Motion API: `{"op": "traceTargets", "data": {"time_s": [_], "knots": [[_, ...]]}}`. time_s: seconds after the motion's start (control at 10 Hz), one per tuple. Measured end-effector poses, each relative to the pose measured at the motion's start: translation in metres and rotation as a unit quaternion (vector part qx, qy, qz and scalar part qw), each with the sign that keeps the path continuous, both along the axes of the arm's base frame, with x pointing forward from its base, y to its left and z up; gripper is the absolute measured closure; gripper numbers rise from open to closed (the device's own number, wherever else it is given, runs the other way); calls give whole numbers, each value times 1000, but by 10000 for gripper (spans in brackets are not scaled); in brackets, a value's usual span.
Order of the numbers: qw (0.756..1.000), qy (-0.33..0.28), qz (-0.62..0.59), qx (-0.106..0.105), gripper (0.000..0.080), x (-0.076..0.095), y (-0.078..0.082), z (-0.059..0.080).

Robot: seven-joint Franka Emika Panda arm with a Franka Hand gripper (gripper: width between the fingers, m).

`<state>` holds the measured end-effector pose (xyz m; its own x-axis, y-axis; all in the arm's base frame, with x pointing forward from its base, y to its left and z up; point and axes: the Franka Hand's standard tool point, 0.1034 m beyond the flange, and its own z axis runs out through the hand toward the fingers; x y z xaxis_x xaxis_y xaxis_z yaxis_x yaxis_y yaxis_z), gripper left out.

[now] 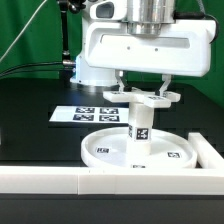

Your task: Assemble round table

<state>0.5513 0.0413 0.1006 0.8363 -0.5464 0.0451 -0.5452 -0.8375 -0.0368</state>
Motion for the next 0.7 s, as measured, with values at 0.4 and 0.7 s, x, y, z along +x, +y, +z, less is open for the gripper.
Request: {"op": "traceTargets", "data": {"time_s": [0.4, 0.7], "knots": [[980, 5, -195, 46, 359, 0, -2, -1], [937, 16, -343, 69, 359, -1, -4, -1]]}}
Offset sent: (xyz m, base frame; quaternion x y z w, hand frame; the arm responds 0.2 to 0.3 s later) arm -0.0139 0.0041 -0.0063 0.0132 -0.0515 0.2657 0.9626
